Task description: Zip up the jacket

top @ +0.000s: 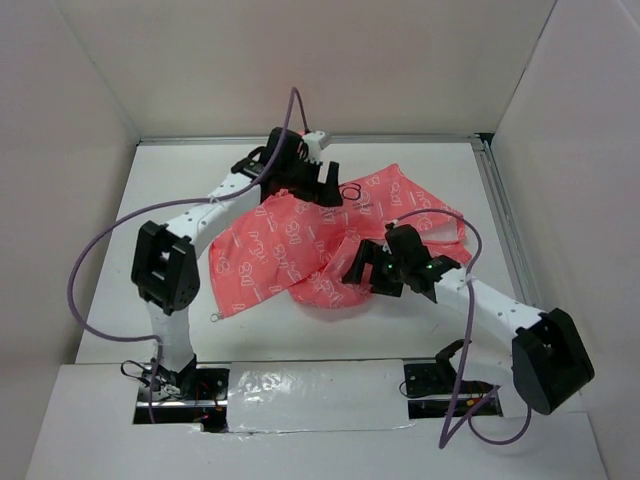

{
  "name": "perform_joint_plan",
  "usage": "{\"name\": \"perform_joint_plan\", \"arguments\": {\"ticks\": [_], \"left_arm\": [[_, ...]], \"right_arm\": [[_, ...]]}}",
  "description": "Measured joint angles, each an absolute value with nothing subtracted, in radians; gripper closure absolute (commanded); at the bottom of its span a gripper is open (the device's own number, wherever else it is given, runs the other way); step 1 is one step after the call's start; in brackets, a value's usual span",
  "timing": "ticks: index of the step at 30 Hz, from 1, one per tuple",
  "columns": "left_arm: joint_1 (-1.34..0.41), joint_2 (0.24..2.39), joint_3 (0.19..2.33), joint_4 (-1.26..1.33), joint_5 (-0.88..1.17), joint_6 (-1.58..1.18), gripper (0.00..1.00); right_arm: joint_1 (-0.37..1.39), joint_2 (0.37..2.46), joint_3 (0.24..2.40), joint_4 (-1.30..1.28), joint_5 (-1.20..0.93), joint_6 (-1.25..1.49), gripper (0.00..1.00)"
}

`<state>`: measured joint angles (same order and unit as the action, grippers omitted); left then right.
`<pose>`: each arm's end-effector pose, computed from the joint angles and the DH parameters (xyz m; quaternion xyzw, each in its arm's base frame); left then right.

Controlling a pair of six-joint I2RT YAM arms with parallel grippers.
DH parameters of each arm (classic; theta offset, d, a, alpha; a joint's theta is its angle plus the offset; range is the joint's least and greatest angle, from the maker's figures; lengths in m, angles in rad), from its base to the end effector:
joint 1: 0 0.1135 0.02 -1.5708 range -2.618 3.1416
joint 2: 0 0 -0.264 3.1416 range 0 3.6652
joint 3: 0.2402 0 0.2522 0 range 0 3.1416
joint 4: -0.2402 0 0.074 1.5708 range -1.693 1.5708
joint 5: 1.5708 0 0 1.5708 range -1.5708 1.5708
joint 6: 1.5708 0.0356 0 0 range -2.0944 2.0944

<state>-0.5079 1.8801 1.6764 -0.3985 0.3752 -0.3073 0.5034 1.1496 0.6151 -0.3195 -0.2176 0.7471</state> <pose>0.3787 -0.2257 0.3135 0.1735 0.8564 -0.3329 0.3545 0.1933 0.1152 0.1993 0.0754 0.9286 0.2865 0.2232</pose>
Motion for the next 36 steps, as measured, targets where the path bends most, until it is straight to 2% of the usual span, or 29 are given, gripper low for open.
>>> {"name": "perform_joint_plan", "arguments": {"ticks": [2, 3, 4, 5, 6, 7, 8, 9, 10, 11, 16, 20, 25, 29, 33, 36], "left_arm": [[-0.522, 1.958, 1.746, -0.415, 0.355, -0.263, 0.01], [-0.532, 1.994, 1.766, -0.429, 0.344, -0.251, 0.01], [-0.544, 2.027, 1.776, -0.443, 0.336, -0.236, 0.01], [-0.557, 2.062, 1.779, -0.458, 0.328, -0.224, 0.01], [-0.569, 2.088, 1.779, -0.475, 0.324, -0.212, 0.01], [-0.579, 2.12, 1.777, -0.493, 0.321, -0.204, 0.14], [-0.588, 2.144, 1.777, -0.507, 0.321, -0.198, 0.27], [-0.596, 2.166, 1.777, -0.518, 0.318, -0.191, 0.45], [-0.603, 2.186, 1.778, -0.529, 0.313, -0.178, 0.89], [-0.605, 2.199, 1.78, -0.536, 0.308, -0.183, 1.0], [-0.581, 2.232, 1.813, -0.554, 0.277, -0.202, 1.0], [-0.509, 2.167, 1.723, -0.498, 0.278, -0.272, 1.0], [-0.289, 1.951, 1.533, -0.458, 0.339, -0.376, 1.0], [-0.068, 1.803, 1.465, -0.44, 0.421, -0.452, 1.0], [0.087, 1.759, 1.466, -0.438, 0.517, -0.505, 1.0], [0.125, 1.761, 1.477, -0.481, 0.597, -0.528, 1.0]], "right_arm": [[0.519, 1.201, 0.618, -0.292, -0.208, 0.769, 0.05], [0.527, 1.228, 0.62, -0.281, -0.203, 0.778, 0.11], [0.532, 1.253, 0.622, -0.268, -0.196, 0.788, 0.41], [0.537, 1.28, 0.625, -0.253, -0.185, 0.796, 0.6], [0.542, 1.302, 0.63, -0.245, -0.175, 0.802, 0.92], [0.546, 1.327, 0.638, -0.242, -0.16, 0.816, 1.0], [0.549, 1.345, 0.646, -0.245, -0.142, 0.829, 1.0], [0.552, 1.361, 0.655, -0.249, -0.126, 0.841, 1.0], [0.552, 1.37, 0.665, -0.258, -0.098, 0.852, 1.0], [0.552, 1.372, 0.672, -0.27, -0.07, 0.857, 1.0], [0.542, 1.331, 0.695, -0.368, 0.091, 0.899, 1.0], [0.452, 1.28, 0.695, -0.467, 0.193, 0.92, 1.0], [0.298, 1.258, 0.719, -0.588, 0.302, 0.917, 1.0], [0.151, 1.253, 0.777, -0.643, 0.346, 0.879, 1.0], [0.021, 1.27, 0.881, -0.672, 0.366, 0.828, 1.0], [-0.059, 1.324, 1.003, -0.685, 0.348, 0.792, 1.0]]}}
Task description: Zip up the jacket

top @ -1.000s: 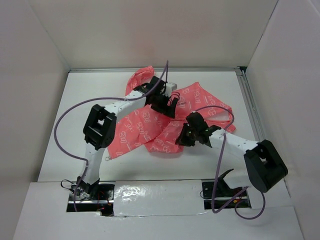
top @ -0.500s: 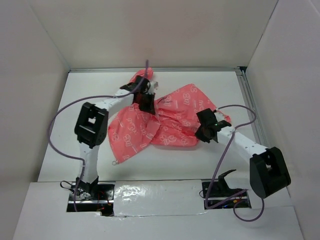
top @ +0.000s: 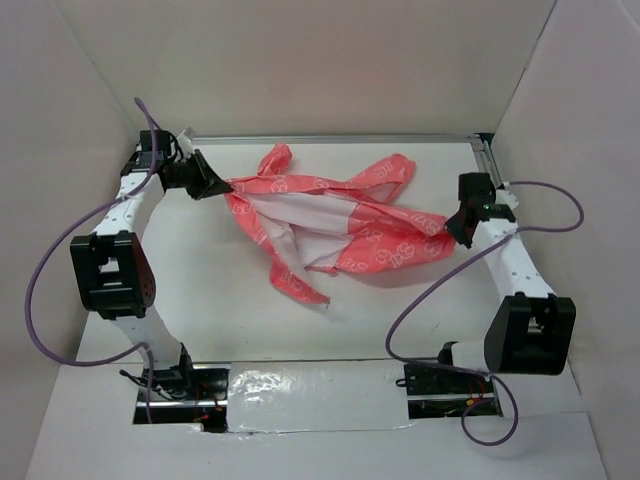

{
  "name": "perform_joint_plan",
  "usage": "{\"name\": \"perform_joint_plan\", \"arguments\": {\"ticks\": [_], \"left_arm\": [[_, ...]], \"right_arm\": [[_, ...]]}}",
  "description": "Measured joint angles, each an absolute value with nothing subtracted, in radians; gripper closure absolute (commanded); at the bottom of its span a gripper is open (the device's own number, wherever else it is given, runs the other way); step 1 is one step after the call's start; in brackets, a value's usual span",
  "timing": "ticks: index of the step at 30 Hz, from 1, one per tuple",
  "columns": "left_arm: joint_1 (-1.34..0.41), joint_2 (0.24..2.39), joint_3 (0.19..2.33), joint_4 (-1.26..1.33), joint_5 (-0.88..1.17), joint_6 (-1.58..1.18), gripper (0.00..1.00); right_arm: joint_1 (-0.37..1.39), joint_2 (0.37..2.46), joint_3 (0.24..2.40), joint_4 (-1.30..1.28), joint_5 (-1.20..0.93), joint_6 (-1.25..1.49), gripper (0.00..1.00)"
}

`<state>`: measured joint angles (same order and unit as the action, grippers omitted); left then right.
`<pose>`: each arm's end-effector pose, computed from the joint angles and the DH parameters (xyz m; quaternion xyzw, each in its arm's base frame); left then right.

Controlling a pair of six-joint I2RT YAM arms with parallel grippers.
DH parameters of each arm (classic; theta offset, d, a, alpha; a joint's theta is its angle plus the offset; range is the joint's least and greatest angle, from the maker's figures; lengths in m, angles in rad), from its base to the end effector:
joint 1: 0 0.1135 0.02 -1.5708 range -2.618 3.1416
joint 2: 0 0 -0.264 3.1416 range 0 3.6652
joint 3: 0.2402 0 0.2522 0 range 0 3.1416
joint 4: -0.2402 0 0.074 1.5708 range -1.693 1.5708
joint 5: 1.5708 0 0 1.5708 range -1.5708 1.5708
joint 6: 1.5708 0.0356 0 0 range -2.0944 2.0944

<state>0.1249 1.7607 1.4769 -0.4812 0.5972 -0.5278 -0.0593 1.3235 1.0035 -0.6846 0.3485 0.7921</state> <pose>0.3958 0.0295 0.2901 -0.1726 0.8698 -0.3401 0.3130 0.2632 -0.0278 0.2587 0.4346 0.8413 -0.0569 0.3165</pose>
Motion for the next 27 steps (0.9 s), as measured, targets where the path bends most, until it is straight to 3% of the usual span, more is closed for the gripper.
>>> {"name": "perform_joint_plan", "arguments": {"ticks": [5, 11, 12, 14, 15, 16, 19, 20, 22, 27], "left_arm": [[0.141, 1.763, 1.488, -0.537, 0.691, -0.557, 1.0], [0.205, 1.647, 1.22, -0.423, 0.786, -0.589, 1.0], [0.198, 1.629, 1.169, -0.405, 0.78, -0.595, 0.81], [0.17, 1.619, 1.088, -0.359, 0.769, -0.602, 0.59], [0.152, 1.62, 1.058, -0.35, 0.761, -0.605, 0.12], [0.132, 1.621, 1.034, -0.35, 0.75, -0.604, 0.01], [0.086, 1.619, 1.023, -0.392, 0.695, -0.618, 0.01], [0.08, 1.614, 1.034, -0.412, 0.666, -0.621, 0.01], [0.063, 1.586, 1.069, -0.454, 0.578, -0.632, 0.01], [-0.055, 1.467, 1.263, -0.535, 0.374, -0.617, 0.01]], "right_arm": [[-0.137, 1.415, 1.209, -0.74, 0.314, 0.741, 1.0], [-0.141, 1.427, 1.267, -0.739, 0.199, 0.6, 1.0], [-0.131, 1.433, 1.261, -0.733, 0.2, 0.577, 1.0], [-0.097, 1.462, 1.253, -0.724, 0.228, 0.539, 1.0], [-0.08, 1.484, 1.255, -0.722, 0.252, 0.527, 1.0], [-0.06, 1.517, 1.266, -0.727, 0.278, 0.518, 0.97], [-0.015, 1.635, 1.349, -0.762, 0.332, 0.505, 0.58], [0.004, 1.666, 1.386, -0.774, 0.351, 0.5, 0.1], [0.031, 1.688, 1.434, -0.782, 0.392, 0.496, 0.0], [0.097, 1.567, 1.404, -0.806, 0.434, 0.538, 0.0]]}}
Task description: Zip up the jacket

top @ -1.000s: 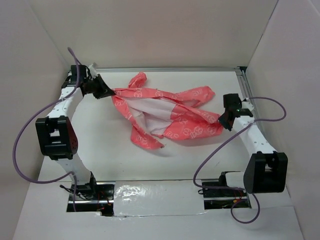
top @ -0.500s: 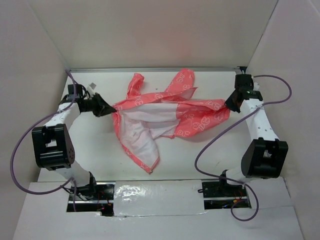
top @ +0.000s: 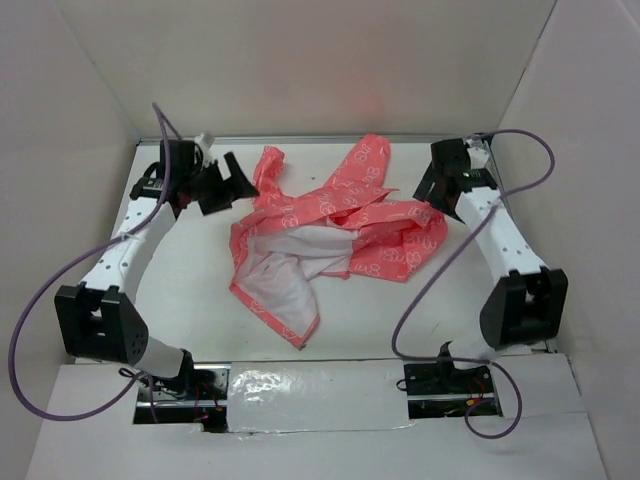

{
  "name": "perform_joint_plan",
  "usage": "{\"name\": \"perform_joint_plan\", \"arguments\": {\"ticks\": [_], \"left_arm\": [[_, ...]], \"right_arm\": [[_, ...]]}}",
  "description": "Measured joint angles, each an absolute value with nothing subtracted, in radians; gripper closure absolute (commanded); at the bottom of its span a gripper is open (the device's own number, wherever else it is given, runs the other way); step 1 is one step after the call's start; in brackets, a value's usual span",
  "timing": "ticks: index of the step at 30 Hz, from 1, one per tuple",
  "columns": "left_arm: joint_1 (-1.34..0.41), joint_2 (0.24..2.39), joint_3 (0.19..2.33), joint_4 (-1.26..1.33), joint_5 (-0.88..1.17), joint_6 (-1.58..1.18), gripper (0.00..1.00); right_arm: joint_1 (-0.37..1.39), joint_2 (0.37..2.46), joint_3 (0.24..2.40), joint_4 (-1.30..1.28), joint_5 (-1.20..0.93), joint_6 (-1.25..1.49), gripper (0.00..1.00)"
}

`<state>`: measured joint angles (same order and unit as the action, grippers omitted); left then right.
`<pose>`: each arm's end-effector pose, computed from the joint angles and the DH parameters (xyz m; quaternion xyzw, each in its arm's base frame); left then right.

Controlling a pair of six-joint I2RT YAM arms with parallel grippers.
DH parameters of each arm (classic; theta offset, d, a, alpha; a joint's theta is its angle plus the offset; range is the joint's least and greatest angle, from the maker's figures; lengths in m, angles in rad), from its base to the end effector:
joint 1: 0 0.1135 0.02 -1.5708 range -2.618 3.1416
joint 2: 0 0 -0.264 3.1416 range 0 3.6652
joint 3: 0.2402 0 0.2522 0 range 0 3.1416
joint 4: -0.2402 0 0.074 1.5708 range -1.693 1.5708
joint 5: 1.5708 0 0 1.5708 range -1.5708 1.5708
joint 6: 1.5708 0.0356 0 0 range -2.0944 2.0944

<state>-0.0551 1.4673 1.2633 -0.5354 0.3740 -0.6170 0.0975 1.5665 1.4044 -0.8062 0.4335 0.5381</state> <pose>0.3227 -0.0308 0.3130 -0.1771 0.8845 -0.2914 0.3185 0.3304 0.0173 0.3096 0.2661 0.8961 -0.1045 0.3394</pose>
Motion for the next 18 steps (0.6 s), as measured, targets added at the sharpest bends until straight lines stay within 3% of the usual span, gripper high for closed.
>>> {"name": "perform_joint_plan", "arguments": {"ticks": [5, 9, 14, 18], "left_arm": [[-0.197, 1.473, 1.508, -0.492, 0.35, -0.477, 0.01], [-0.287, 1.651, 1.701, -0.456, 0.453, -0.296, 0.01], [-0.414, 2.023, 1.944, -0.507, 0.47, -0.12, 0.01], [-0.475, 2.158, 1.958, -0.588, 0.456, -0.028, 0.01]], "right_arm": [[0.131, 1.263, 1.132, -0.786, 0.362, 0.646, 0.0], [0.135, 1.121, 0.894, -0.743, 0.217, 0.703, 0.0], [0.137, 1.148, 0.793, -0.682, 0.123, 0.744, 0.0], [0.137, 1.253, 0.801, -0.632, 0.12, 0.771, 0.0]]}}
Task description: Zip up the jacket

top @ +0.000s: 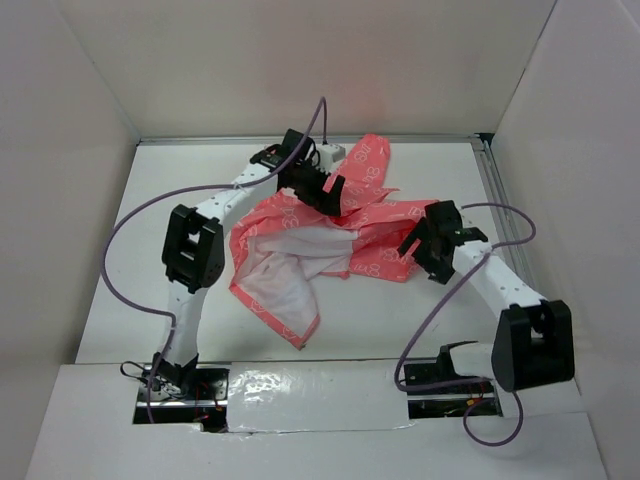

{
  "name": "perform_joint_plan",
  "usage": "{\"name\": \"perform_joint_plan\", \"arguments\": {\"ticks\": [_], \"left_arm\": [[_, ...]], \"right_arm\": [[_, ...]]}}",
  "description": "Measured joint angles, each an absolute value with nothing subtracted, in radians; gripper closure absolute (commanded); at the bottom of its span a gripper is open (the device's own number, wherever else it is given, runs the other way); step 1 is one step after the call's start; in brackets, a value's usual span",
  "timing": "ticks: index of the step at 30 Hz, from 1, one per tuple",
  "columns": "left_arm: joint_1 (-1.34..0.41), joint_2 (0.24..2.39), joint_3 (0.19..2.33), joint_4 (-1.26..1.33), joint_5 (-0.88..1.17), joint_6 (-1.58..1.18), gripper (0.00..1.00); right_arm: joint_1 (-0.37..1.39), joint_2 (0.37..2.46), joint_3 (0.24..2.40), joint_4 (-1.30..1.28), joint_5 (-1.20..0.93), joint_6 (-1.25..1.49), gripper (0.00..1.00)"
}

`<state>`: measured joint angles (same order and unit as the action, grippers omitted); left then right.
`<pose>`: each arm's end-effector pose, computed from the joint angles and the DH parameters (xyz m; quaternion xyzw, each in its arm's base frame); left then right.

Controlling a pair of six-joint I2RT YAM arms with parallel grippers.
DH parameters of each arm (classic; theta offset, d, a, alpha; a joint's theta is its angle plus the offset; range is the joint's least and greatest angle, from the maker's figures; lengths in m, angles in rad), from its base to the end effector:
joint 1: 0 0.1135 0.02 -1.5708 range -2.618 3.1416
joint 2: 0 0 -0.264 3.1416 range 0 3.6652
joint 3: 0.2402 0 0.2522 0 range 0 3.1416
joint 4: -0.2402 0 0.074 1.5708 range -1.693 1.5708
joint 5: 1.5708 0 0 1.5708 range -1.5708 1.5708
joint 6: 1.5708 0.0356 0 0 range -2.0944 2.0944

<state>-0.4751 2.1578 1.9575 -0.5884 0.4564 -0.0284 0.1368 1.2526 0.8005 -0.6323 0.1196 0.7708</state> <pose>0.4311 -0.2394 0.2682 0.2836 0.8591 -0.2950 0.3075 0.2335 0.0278 0.2145 0.3157 0.9161 0.0532 0.2415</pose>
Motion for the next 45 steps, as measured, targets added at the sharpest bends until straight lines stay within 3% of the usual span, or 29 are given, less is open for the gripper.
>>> {"name": "perform_joint_plan", "arguments": {"ticks": [3, 4, 5, 6, 7, 8, 9, 10, 11, 12, 16, 19, 21, 26, 32, 37, 38, 39, 41, 44, 45], "left_arm": [[-0.487, 2.149, 1.901, -0.601, 0.453, 0.012, 0.03], [-0.487, 2.143, 1.89, -0.599, 0.446, 0.025, 0.11], [-0.485, 2.139, 1.885, -0.598, 0.439, 0.028, 0.35], [-0.483, 2.136, 1.884, -0.597, 0.428, 0.027, 0.52], [-0.48, 2.135, 1.884, -0.595, 0.417, 0.032, 0.76], [-0.478, 2.133, 1.884, -0.59, 0.404, 0.027, 1.0], [-0.474, 2.131, 1.882, -0.583, 0.391, 0.02, 1.0], [-0.469, 2.128, 1.879, -0.576, 0.379, 0.014, 1.0], [-0.464, 2.125, 1.879, -0.575, 0.371, 0.005, 1.0], [-0.453, 2.12, 1.877, -0.572, 0.363, -0.011, 1.0], [-0.374, 2.043, 1.818, -0.545, 0.359, -0.089, 0.99], [-0.278, 1.923, 1.714, -0.515, 0.355, -0.147, 0.91], [-0.211, 1.836, 1.644, -0.494, 0.353, -0.187, 0.91], [-0.079, 1.634, 1.462, -0.448, 0.344, -0.307, 1.0], [-0.031, 1.41, 1.155, -0.445, 0.276, -0.572, 1.0], [-0.117, 1.113, 0.789, -0.401, 0.263, -0.789, 1.0], [-0.141, 1.048, 0.715, -0.385, 0.281, -0.823, 0.85], [-0.163, 0.983, 0.644, -0.369, 0.31, -0.849, 0.6], [-0.209, 0.854, 0.51, -0.359, 0.372, -0.886, 0.01], [-0.278, 0.737, 0.418, -0.376, 0.445, -0.913, 0.01], [-0.309, 0.721, 0.421, -0.395, 0.457, -0.904, 0.01]], "right_arm": [[0.129, 1.361, 0.805, -0.614, 0.118, 0.79, 0.0], [0.125, 1.395, 0.805, -0.609, 0.115, 0.795, 0.04], [0.121, 1.422, 0.805, -0.602, 0.112, 0.797, 0.07], [0.117, 1.444, 0.805, -0.59, 0.102, 0.8, 0.12], [0.115, 1.464, 0.809, -0.583, 0.095, 0.802, 0.35], [0.114, 1.486, 0.818, -0.58, 0.091, 0.799, 0.46], [0.113, 1.509, 0.83, -0.577, 0.087, 0.803, 0.63], [0.113, 1.532, 0.845, -0.574, 0.087, 0.806, 0.73], [0.112, 1.555, 0.863, -0.569, 0.086, 0.811, 0.95], [0.111, 1.571, 0.878, -0.563, 0.089, 0.809, 1.0], [0.08, 1.606, 0.947, -0.556, 0.107, 0.821, 1.0], [0.038, 1.621, 1.013, -0.551, 0.136, 0.813, 1.0], [0.003, 1.627, 1.055, -0.55, 0.156, 0.799, 1.0], [-0.13, 1.662, 1.158, -0.554, 0.183, 0.753, 1.0], [-0.206, 1.829, 1.422, -0.606, 0.181, 0.685, 1.0], [-0.197, 2.024, 1.731, -0.66, 0.175, 0.645, 1.0], [-0.193, 2.069, 1.802, -0.686, 0.172, 0.637, 1.0], [-0.187, 2.111, 1.864, -0.706, 0.167, 0.628, 1.0], [-0.172, 2.186, 1.965, -0.733, 0.16, 0.603, 1.0], [-0.15, 2.23, 2.02, -0.749, 0.14, 0.561, 0.78], [-0.139, 2.23, 2.02, -0.753, 0.129, 0.545, 0.57]]}}
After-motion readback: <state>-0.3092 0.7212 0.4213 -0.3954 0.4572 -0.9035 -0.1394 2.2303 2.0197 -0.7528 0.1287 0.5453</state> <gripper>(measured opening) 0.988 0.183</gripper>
